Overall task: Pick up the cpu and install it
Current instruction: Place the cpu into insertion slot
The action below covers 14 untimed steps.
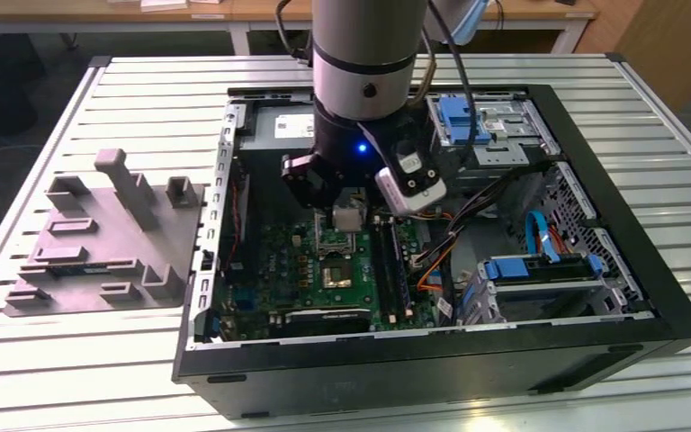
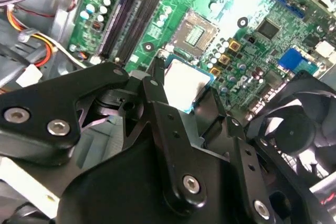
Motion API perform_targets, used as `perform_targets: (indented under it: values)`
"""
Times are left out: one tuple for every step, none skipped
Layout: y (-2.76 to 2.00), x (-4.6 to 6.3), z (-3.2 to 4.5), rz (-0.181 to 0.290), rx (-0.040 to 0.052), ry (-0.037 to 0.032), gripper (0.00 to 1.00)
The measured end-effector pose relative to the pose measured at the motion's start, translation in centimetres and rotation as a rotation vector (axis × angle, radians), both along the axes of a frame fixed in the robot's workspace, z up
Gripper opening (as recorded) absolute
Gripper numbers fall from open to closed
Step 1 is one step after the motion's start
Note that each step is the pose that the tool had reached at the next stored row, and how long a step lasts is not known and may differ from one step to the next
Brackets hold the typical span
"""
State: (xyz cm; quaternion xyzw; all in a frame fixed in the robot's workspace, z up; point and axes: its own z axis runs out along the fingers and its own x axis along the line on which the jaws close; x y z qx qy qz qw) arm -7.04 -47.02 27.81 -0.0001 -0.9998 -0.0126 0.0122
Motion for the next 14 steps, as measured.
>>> perform_targets:
  values:
    - [-0.02,-0.1,-0.18,0.003,-0.0001,0.0,0.47]
    - [-0.04,-0.1,-0.32,0.007,0.0,0.0,0.47]
    - [-0.05,-0.2,-0.43,0.01,-0.0001,0.0001,0.47]
    - [-0.05,-0.2,-0.53,0.012,-0.0003,-0.0009,0.47]
    - [-0.05,-0.3,-0.61,0.013,-0.0008,-0.0026,0.47]
    - [-0.05,-0.3,-0.71,0.014,-0.0008,-0.0046,0.47]
    - [-0.05,-0.4,-0.83,0.014,-0.0008,-0.0075,0.47]
    - [-0.06,-0.6,-0.92,0.014,-0.001,-0.012,0.47]
    - [-0.06,-0.7,-1.01,0.013,-0.001,-0.0179,0.47]
    - [-0.06,-0.8,-1.12,0.012,-0.0009,-0.0235,0.47]
    - [-0.05,-0.8,-1.2,0.011,-0.0007,-0.0247,0.47]
    - [-0.06,-0.8,-1.29,0.011,-0.0011,-0.0247,0.47]
    - [-0.06,-0.8,-1.46,0.011,-0.0018,-0.0247,0.47]
    - [-0.06,-0.8,-1.64,0.011,-0.0021,-0.0247,0.47]
